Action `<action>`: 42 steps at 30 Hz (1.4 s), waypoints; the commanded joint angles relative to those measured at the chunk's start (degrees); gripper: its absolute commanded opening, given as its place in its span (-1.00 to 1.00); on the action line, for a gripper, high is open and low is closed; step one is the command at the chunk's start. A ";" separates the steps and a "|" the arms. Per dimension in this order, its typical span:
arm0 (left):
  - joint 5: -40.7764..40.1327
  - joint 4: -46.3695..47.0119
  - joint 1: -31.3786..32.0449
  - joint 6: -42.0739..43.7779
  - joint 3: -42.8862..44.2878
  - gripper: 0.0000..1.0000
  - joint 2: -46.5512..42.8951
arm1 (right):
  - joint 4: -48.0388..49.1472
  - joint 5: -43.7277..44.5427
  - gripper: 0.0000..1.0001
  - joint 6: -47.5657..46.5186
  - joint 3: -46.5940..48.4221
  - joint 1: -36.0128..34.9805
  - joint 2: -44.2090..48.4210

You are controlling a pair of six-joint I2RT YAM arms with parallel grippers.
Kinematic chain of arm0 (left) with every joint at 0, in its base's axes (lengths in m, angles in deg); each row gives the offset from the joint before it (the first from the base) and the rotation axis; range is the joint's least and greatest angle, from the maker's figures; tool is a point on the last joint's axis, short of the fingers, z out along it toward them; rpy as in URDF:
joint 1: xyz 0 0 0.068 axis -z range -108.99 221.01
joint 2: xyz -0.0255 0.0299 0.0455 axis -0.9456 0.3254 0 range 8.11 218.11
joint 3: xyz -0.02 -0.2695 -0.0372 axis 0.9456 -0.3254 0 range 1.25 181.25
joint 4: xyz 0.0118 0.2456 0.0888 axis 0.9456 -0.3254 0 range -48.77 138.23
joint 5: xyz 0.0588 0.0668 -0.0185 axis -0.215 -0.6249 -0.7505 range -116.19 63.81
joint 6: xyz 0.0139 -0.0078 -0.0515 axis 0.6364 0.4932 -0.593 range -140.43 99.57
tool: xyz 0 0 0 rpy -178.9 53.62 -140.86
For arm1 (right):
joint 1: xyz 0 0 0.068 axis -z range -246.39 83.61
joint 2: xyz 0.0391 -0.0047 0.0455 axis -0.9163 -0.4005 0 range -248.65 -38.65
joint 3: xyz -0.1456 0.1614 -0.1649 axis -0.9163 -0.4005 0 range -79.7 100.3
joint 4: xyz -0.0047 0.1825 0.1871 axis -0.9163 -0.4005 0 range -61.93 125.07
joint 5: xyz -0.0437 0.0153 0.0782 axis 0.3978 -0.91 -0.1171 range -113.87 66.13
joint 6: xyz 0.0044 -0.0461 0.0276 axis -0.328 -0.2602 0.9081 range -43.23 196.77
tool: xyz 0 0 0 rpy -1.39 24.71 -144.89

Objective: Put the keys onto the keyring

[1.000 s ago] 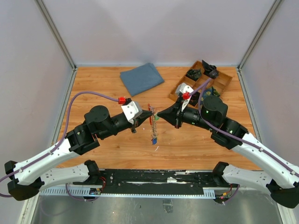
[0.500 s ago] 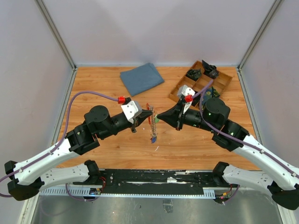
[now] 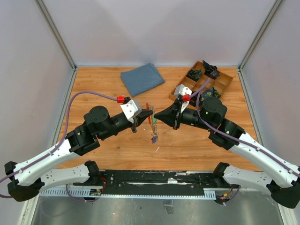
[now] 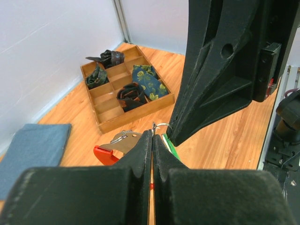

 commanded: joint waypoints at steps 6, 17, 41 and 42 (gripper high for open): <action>-0.17 3.85 -0.15 -0.27 0.15 -0.99 -0.68 | 2.31 0.76 -0.99 0.52 1.38 -0.98 -0.02; -0.36 3.80 -0.15 -0.45 0.06 -0.99 -0.63 | 5.24 -2.30 -0.99 0.08 0.49 -0.99 1.03; -0.63 3.77 -0.17 -0.49 0.07 -0.99 -0.78 | 1.57 2.08 -0.99 0.30 0.04 -0.98 1.56; -0.56 3.79 -0.14 -0.48 0.06 -0.99 -0.77 | 1.48 2.43 -0.99 0.33 -0.19 -0.98 1.65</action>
